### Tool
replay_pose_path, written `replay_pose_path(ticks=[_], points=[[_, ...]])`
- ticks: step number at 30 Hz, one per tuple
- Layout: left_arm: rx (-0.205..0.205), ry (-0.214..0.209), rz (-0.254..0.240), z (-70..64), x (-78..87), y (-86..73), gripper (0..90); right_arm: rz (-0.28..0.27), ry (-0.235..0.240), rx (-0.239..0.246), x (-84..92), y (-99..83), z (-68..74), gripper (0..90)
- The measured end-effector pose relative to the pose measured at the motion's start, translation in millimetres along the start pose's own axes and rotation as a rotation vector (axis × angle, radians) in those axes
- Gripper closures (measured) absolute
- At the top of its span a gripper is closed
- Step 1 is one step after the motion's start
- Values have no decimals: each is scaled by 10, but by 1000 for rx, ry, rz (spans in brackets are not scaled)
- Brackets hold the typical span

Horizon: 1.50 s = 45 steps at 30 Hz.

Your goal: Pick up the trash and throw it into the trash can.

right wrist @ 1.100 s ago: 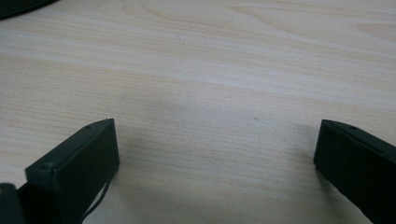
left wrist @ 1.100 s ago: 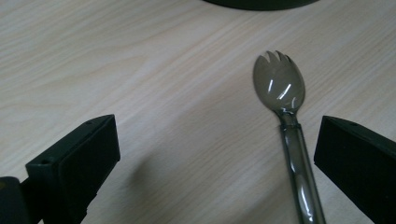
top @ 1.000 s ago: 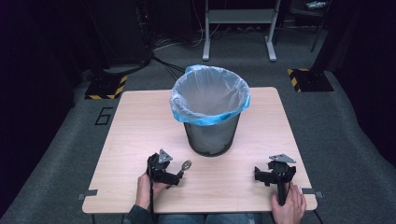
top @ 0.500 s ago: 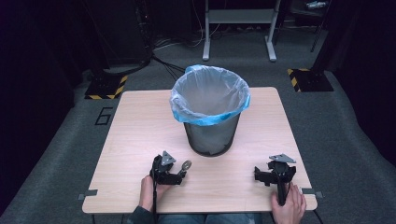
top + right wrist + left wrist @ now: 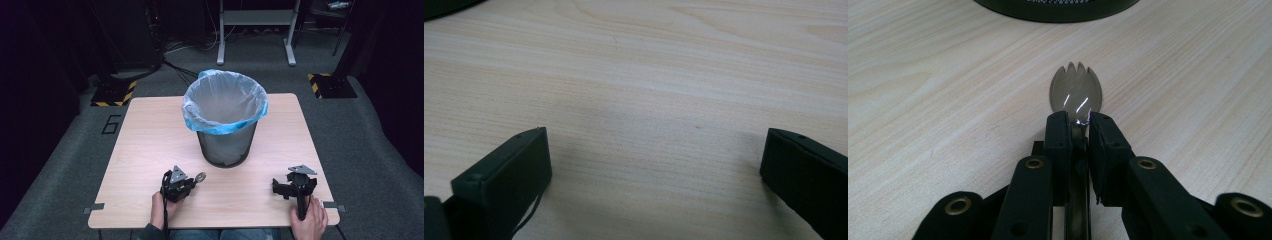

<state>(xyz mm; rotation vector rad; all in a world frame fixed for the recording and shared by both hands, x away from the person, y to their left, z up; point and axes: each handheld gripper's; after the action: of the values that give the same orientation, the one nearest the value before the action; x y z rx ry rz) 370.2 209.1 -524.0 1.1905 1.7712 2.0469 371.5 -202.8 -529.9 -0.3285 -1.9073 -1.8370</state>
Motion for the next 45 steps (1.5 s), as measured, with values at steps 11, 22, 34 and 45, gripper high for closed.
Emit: replay_pose_path(ticks=[11, 22, 34, 45], points=[[25, 23, -42, 155, 112, 106, 793, 0, 0, 0, 0, 0, 0, 0], [25, 62, -79, 306, 257, 250, 792, 0, 0, 0, 0, 0, 0, 0], [-9, 84, -86, 440, 370, 439, 792, 0, 0, 0, 0, 0, 0, 0], [-12, 103, -137, 541, 474, 645, 792, 0, -1, 0, 0, 0, 0, 0]])
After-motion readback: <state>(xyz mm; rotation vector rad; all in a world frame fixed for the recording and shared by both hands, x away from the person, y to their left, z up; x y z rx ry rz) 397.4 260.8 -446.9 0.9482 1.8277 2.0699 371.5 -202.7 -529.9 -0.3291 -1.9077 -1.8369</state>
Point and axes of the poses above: each handheld gripper's, and its own axes: x roughly backward along the jaws, y roughly out of its top, z roughly to its left, and after that the axes turned 15 degrees about -z, right-handed
